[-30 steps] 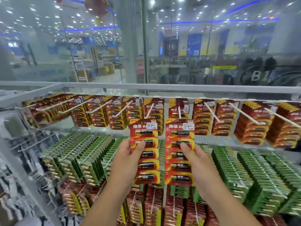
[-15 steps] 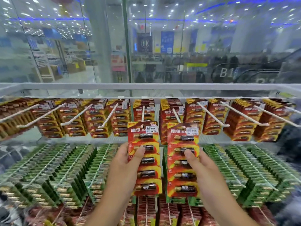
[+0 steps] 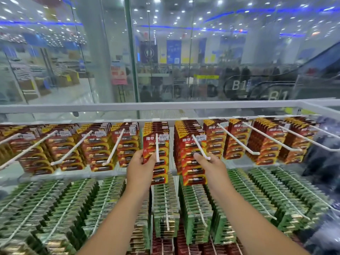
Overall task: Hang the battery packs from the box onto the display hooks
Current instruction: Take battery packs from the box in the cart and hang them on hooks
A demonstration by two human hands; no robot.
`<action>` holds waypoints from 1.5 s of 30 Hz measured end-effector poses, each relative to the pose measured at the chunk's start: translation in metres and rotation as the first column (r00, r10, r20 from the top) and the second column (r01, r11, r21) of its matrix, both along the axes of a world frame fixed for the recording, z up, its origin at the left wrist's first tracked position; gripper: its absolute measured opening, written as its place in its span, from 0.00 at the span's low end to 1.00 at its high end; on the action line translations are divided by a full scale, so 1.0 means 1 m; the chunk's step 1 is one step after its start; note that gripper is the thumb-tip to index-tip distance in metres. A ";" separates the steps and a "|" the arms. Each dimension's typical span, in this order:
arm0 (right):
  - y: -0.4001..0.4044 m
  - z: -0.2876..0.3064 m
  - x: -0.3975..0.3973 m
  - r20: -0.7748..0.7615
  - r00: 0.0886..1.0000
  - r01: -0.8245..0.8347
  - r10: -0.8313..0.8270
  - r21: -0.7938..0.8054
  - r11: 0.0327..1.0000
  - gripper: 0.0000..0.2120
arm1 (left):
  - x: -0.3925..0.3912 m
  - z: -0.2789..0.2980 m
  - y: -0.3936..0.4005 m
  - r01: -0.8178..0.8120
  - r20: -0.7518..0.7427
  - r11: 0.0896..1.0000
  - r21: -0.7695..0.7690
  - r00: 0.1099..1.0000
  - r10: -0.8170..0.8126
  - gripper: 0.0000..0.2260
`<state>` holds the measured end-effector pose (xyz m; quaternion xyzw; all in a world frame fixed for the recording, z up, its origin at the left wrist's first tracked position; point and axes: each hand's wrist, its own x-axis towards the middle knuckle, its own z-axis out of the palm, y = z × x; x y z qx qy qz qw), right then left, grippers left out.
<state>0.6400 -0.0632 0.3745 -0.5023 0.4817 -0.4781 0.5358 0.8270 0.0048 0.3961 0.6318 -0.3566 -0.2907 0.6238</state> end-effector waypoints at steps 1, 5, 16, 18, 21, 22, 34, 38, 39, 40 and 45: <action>0.000 0.007 0.004 0.004 1.000 0.023 -0.023 -0.002 1.000 0.36 | 0.003 -0.001 -0.006 -0.011 0.054 1.000 0.011 0.998 0.010 0.17; -0.011 -0.003 0.006 -0.018 0.997 0.072 -0.072 -0.010 0.997 0.22 | 0.012 -0.016 -0.018 -0.055 0.239 0.997 0.050 0.970 0.042 0.18; 0.018 -0.042 -0.006 -0.136 0.985 0.104 -0.107 -0.028 0.994 0.16 | 0.011 -0.075 0.010 0.085 0.193 0.978 0.192 0.973 -0.122 0.28; 0.032 -0.057 -0.018 -0.155 0.978 0.140 -0.139 -0.005 0.990 0.19 | -0.004 -0.084 0.020 0.170 0.154 0.962 0.213 0.967 -0.205 0.28; 0.060 -0.072 -0.044 -0.173 0.969 0.181 -0.178 0.002 0.984 0.21 | -0.034 -0.088 0.034 0.304 0.133 0.923 0.236 0.931 -0.340 0.26; 0.070 -0.076 -0.057 -0.165 0.968 0.192 -0.189 0.007 0.981 0.20 | -0.047 -0.089 0.037 0.336 0.122 0.912 0.235 0.921 -0.370 0.25; 0.217 -0.147 -0.342 -0.099 0.883 0.467 -0.458 0.106 0.878 0.12 | -0.312 -0.122 0.093 0.514 0.123 0.818 0.258 0.822 -0.556 0.15; 0.262 -0.163 -0.441 -0.178 0.856 0.507 -0.485 0.108 0.855 0.17 | -0.409 -0.141 0.123 0.553 0.087 0.790 0.266 0.802 -0.591 0.13; 0.271 -0.166 -0.461 -0.189 0.845 0.524 -0.500 0.109 0.845 0.16 | -0.431 -0.146 0.129 0.560 0.081 0.781 0.277 0.796 -0.600 0.13; 0.279 -0.169 -0.479 -0.199 0.835 0.540 -0.513 0.118 0.834 0.15 | -0.452 -0.151 0.134 0.565 0.080 0.770 0.296 0.789 -0.610 0.14; 0.299 -0.197 -0.556 -0.271 0.820 0.559 -0.505 0.189 0.807 0.13 | -0.535 -0.180 0.145 0.600 0.040 0.687 0.410 0.741 -0.670 0.11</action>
